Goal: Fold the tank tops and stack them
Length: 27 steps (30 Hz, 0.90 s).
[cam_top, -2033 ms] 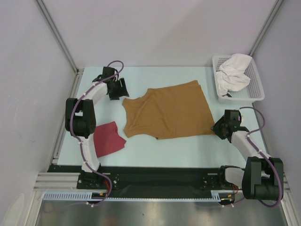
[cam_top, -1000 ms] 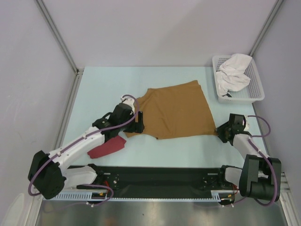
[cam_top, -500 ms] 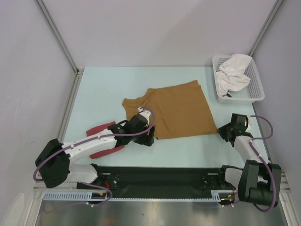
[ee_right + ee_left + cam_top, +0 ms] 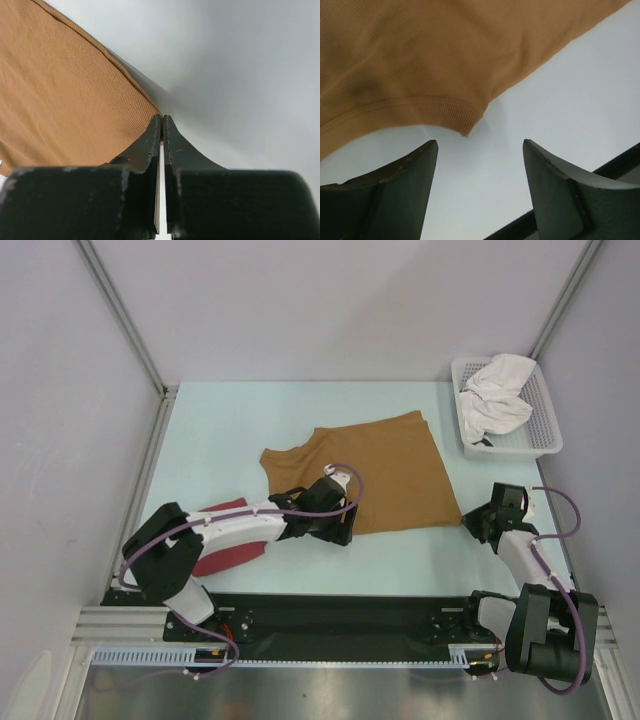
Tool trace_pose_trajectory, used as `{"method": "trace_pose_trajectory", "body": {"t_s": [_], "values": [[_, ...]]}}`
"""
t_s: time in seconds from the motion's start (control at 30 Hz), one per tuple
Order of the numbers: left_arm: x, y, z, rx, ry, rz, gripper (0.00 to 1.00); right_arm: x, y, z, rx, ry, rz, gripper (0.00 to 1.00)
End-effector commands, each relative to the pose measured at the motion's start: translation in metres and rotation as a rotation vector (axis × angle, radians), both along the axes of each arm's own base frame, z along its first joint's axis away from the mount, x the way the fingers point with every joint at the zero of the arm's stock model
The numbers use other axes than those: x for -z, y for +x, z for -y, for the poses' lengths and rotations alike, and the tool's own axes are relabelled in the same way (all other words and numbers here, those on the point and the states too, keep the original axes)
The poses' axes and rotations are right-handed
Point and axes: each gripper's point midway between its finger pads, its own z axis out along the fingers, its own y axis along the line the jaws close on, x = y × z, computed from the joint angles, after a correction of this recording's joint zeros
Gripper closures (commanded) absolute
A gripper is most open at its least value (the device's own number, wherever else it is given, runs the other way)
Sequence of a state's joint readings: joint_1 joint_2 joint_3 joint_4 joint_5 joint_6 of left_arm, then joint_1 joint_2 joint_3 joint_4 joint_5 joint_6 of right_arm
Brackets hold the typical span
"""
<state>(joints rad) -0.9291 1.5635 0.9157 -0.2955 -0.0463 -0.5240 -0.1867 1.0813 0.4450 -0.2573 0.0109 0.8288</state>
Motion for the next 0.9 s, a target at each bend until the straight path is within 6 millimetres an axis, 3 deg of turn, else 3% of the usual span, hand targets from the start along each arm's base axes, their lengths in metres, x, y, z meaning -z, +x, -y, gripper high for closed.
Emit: {"method": "trace_pose_trajectory", "body": {"t_s": [0.0, 0.1, 0.23, 0.3, 0.43, 0.57, 0.87], "values": [[-0.01, 0.014, 0.026, 0.01, -0.053, 0.027, 0.26, -0.004, 0.0, 0.003, -0.009, -0.016, 0.013, 1.0], [0.001, 0.02, 0.023, -0.021, -0.02, 0.036, 0.29, -0.003, -0.001, 0.003, -0.008, -0.016, 0.012, 1.0], [0.014, 0.018, 0.025, -0.015, -0.017, 0.012, 0.49, -0.003, 0.0, -0.001, -0.028, 0.003, 0.019, 1.0], [0.017, 0.017, 0.028, -0.008, -0.031, 0.008, 0.52, -0.004, 0.0, 0.0, -0.029, 0.001, 0.02, 1.0], [0.022, 0.021, 0.026, -0.029, -0.014, 0.022, 0.79, -0.007, -0.001, -0.001, -0.045, -0.005, 0.022, 1.0], [0.025, 0.014, 0.022, -0.02, -0.012, 0.009, 1.0, -0.007, -0.007, 0.002, -0.051, -0.028, 0.0, 1.0], [0.033, -0.032, 0.015, 0.027, -0.024, -0.065, 1.0, -0.01, -0.024, 0.006, -0.045, -0.066, -0.036, 1.0]]}}
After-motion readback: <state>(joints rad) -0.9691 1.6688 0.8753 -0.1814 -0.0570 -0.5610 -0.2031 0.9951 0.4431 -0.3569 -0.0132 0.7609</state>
